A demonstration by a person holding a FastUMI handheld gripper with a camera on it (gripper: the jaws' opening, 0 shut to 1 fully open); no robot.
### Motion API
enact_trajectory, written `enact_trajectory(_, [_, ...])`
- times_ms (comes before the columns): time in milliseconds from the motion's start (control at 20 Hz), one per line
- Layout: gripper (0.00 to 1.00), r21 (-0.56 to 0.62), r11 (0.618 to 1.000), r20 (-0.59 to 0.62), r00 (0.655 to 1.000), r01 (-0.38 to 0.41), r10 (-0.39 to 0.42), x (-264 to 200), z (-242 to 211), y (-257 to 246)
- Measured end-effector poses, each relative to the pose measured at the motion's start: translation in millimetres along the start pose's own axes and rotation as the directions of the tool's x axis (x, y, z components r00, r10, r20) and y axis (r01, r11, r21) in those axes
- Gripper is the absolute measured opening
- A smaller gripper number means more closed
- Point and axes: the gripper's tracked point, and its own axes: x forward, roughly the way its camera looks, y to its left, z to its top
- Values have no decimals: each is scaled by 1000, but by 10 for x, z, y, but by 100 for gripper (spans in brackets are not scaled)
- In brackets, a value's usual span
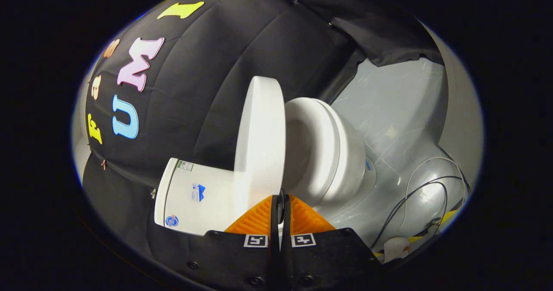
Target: Open the toilet lid.
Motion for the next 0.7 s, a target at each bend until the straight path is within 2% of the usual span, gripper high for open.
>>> enact_trajectory(700, [5,-147,988,10,999,39,-38,-224,14,699])
